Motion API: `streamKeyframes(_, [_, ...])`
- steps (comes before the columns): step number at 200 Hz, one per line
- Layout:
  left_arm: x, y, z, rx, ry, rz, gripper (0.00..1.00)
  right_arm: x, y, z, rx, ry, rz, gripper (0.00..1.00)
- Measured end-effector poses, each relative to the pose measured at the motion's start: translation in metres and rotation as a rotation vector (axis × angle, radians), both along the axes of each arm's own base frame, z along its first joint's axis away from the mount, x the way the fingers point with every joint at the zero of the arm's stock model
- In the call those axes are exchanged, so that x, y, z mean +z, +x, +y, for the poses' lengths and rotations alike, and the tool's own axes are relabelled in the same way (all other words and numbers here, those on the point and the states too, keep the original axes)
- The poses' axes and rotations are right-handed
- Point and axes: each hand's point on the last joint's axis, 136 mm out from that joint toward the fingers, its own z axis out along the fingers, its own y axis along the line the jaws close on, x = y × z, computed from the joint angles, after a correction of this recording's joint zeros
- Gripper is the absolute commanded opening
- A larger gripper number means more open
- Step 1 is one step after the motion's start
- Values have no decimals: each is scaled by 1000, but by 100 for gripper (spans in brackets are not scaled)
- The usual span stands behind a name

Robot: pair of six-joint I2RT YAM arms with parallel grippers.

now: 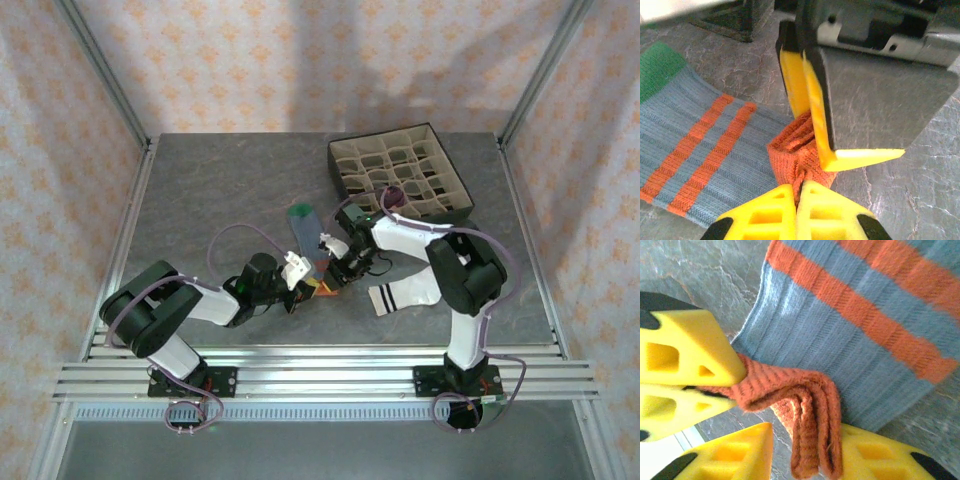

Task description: Roll the socks

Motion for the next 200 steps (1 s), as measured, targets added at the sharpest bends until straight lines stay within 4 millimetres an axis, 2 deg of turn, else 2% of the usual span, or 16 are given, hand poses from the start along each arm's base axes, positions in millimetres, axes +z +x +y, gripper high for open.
streamKeyframes(47, [-4,4,5,78,-21,83,0,31,22,-12,-116,65,-110,40])
streamKeyframes(69, [-10,5,10,126,-16,133,0,39,35,-16,-160,77,-149,38])
streamKeyframes(98, [-15,12,14,188,-7,187,0,37,39,-14,-181,83,-159,38])
streamKeyframes(134, [-19,25,29,297,-40,253,0,30,32,-9,-182,73,-151,39])
streamKeyframes(200, [-21,27,30,332,-60,297,0,13,25,7,-165,58,-127,37])
